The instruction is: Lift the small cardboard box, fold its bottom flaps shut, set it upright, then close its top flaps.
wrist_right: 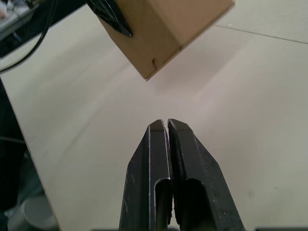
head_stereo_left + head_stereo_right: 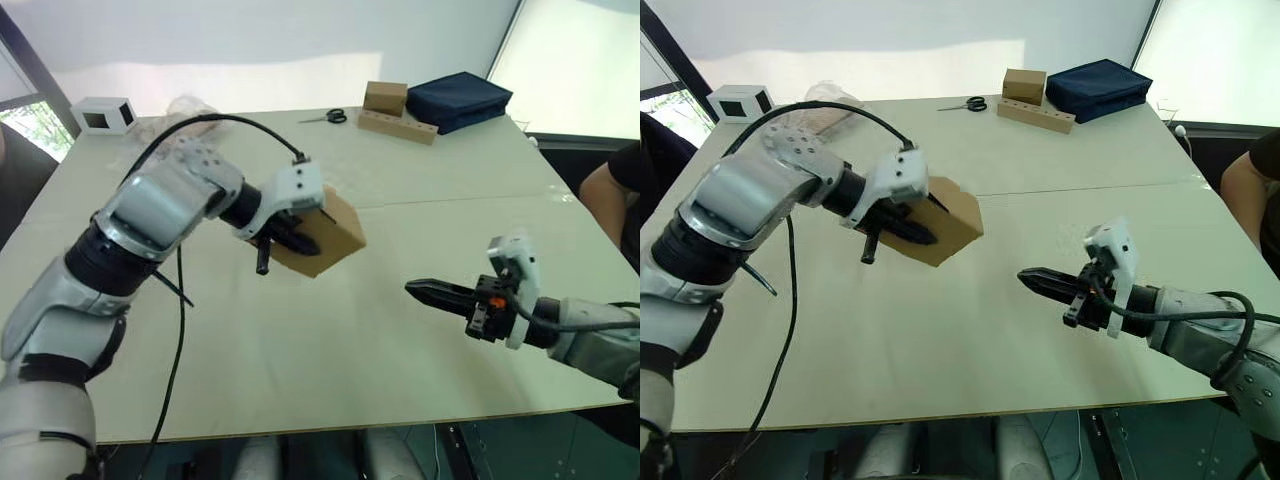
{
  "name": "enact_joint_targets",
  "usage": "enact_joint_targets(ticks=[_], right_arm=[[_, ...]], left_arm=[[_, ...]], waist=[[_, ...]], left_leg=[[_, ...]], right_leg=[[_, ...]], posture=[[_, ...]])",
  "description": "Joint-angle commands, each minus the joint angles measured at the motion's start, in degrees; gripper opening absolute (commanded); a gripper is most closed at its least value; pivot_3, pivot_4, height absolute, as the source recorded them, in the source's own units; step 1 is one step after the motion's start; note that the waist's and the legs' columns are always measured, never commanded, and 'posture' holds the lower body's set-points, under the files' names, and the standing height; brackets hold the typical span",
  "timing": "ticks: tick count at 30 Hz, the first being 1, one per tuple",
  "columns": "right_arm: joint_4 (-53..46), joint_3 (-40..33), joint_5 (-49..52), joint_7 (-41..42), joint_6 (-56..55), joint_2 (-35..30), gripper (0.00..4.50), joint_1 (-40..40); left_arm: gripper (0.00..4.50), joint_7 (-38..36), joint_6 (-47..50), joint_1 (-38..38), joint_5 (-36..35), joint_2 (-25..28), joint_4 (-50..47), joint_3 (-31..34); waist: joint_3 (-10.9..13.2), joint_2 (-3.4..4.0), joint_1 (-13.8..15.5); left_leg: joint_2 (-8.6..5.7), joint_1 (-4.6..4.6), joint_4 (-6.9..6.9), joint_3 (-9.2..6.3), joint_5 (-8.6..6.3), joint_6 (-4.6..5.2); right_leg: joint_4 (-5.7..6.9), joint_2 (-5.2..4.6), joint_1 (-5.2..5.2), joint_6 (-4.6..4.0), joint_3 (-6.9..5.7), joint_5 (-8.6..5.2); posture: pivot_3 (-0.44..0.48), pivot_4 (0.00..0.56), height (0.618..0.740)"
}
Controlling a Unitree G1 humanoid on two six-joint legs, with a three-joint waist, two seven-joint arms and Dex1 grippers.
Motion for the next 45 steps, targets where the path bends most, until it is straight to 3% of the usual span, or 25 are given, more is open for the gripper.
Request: enact_joint_targets(ticks=[1, 6, 10, 22, 25, 31, 32, 45], right_arm=[[-3.0, 2.8, -2.8, 0.0, 0.4, -0.9, 0.08, -0.8], [-3.3, 5.2, -6.2, -1.1, -0.6, 1.4, 0.08, -0.2], [-6.0, 5.8, -7.0, -2.5, -0.1, 2.3, 0.08, 2.2], [-5.1, 7.2, -11.5, -3.0, -0.8, 4.5, 0.08, 3.0], [-4.7, 7.3, -12.5, -2.6, -0.8, 4.8, 0.0, 3.2], [-3.6, 7.6, -14.2, -1.0, -0.9, 5.1, 0.0, 3.4], [-3.3, 7.7, -14.5, -0.6, -1.0, 5.1, 0.0, 3.5], [0.9, 9.1, -17.9, 4.7, -2.4, 6.2, 0.0, 1.4]], left_arm=[[0.0, -4.5, -0.1, -3.6, 4.3, 1.3, -1.8, -6.8], [0.0, -6.8, 2.4, -6.8, 7.7, -1.7, 0.4, -13.7], [0.0, -4.4, 4.6, -8.3, 11.2, -5.2, 2.1, -17.0], [0.0, -1.4, 10.2, -7.0, 12.5, -7.1, -5.2, -19.9], [0.81, -1.0, 12.3, -7.4, 11.6, -7.2, -6.3, -19.9], [3.24, -0.5, 16.4, -9.2, 8.7, -8.1, -6.5, -18.2], [3.45, -0.6, 16.8, -9.7, 8.1, -8.2, -6.3, -17.7], [3.45, -2.5, 9.8, -15.3, 5.4, -6.7, -0.7, -13.0]], waist=[[0.0, -0.02, 0.0], [0.0, -0.07, 0.4], [0.0, -0.08, 0.6], [0.0, -0.08, 0.6], [0.0, -0.08, 0.6], [0.0, -0.08, 0.7], [0.0, -0.08, 0.8], [0.0, -0.08, 1.4]], left_leg=[[0.0, 0.0, 0.0, -0.01, 0.0, 0.0], [0.0, -0.01, 0.04, 0.0, 0.0, 0.0], [0.0, -0.02, 0.06, 0.0, -0.01, 0.02], [0.0, -0.01, 0.07, -0.02, -0.01, 0.02], [0.0, 0.0, 0.08, -0.01, -0.01, 0.02], [0.0, 0.0, 0.09, -0.02, -0.01, 0.02], [0.0, 0.0, 0.09, -0.02, -0.01, 0.02], [0.0, 0.01, 0.1, 0.0, -0.01, 0.02]], right_leg=[[0.0, 0.0, 0.0, 0.0, -0.01, 0.0], [0.0, -0.01, 0.01, 0.0, 0.0, 0.0], [0.0, -0.01, 0.02, 0.0, -0.01, 0.0], [0.03, -0.02, 0.02, 0.0, 0.0, 0.0], [0.04, -0.02, 0.02, 0.0, 0.0, 0.0], [0.05, -0.02, 0.02, 0.0, 0.0, 0.0], [0.05, -0.02, 0.02, 0.0, 0.0, 0.0], [0.05, -0.01, 0.02, 0.0, 0.0, 0.0]], posture=[[0.0, 0.15, 0.74], [0.0, 0.15, 0.74], [0.0, 0.15, 0.74], [0.0, 0.15, 0.74], [0.0, 0.15, 0.74], [0.0, 0.15, 0.74], [0.0, 0.15, 0.74], [0.0, 0.15, 0.74]])
